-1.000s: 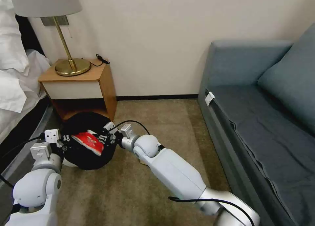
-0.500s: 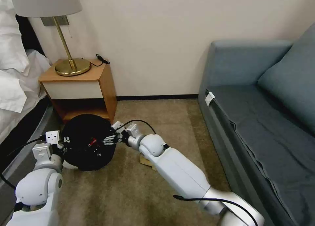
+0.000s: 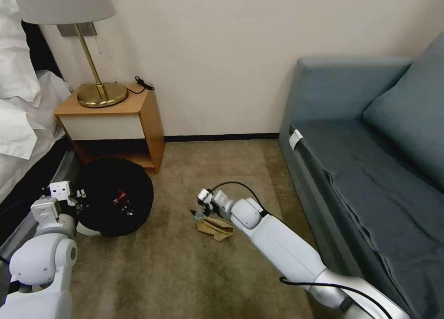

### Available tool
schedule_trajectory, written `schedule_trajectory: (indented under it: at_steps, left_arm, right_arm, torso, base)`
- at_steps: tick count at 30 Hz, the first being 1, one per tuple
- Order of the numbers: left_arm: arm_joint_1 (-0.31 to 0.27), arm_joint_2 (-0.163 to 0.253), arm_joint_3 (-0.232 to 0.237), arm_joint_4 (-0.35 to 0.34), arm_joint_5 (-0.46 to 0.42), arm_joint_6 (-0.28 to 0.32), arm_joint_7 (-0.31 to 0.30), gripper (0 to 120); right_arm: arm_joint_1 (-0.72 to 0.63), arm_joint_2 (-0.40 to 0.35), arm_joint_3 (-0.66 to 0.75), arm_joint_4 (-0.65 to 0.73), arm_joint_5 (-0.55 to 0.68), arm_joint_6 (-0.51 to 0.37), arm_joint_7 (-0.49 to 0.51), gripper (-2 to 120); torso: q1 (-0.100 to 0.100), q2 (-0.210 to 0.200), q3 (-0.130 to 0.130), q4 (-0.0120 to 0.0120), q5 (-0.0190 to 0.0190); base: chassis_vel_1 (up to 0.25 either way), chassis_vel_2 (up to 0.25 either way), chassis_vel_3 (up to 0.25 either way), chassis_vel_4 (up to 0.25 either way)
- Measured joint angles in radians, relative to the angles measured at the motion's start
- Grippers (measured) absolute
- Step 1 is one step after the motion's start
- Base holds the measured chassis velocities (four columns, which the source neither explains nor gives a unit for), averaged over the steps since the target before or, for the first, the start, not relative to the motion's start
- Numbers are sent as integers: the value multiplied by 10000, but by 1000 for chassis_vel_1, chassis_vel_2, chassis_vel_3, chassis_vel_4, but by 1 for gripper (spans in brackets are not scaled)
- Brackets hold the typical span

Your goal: Pick up the trash bin, then pick up the garbage on the floor and place it into the trash bin.

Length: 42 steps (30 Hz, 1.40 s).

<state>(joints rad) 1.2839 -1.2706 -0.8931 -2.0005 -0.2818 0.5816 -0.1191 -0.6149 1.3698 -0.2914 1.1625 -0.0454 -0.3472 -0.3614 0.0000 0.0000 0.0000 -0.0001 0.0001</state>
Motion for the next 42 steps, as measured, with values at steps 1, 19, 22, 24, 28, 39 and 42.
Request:
schedule_trajectory:
  at_steps: [1, 19, 22, 24, 28, 39, 42]
  left_arm:
    - [3, 38, -11, 35, -4, -9, 0, 5]
    - [175, 150, -102, 115, 0, -72, 87, 5]
    - [270, 132, -140, 92, 0, -123, 99, 5]
    - [296, 124, -146, 80, 0, -132, 105, 5]
    - [412, 87, -202, 14, 2, -162, 107, 5]
    - [517, 49, -292, -170, 1, -167, 110, 5]
    - [637, -4, -269, -244, 27, -176, 109, 5]
  right_arm:
    - [-179, -6, 81, -73, -264, 10, -114, 100]
    - [-994, 194, 894, -1139, -1638, 311, -370, 100]
    - [-864, 344, 959, -1703, -1770, 458, -265, 100]
    - [-823, 378, 976, -1817, -1792, 491, -242, 100]
    - [-694, 543, 1080, -2317, -1933, 626, -163, 100]
    - [-593, 823, 1166, -3081, -2176, 970, -55, 85]
    - [-553, 890, 1158, -3292, -2256, 1140, -34, 70]
  torso:
    - [0, 0, 0, 1, 0]
    - [0, 0, -1, 0, -1]
    - [0, 0, 0, 0, -1]
    - [0, 0, 0, 1, -1]
    - [0, 0, 0, 1, -1]
    - [0, 0, 0, 1, -1]
    - [0, 0, 0, 1, -2]
  base:
    - [0, 0, 0, 0]
    - [0, 0, 0, 0]
    - [0, 0, 0, 0]
    - [0, 0, 0, 0]
    - [0, 0, 0, 0]
    - [0, 0, 0, 0]
    - [0, 0, 0, 0]
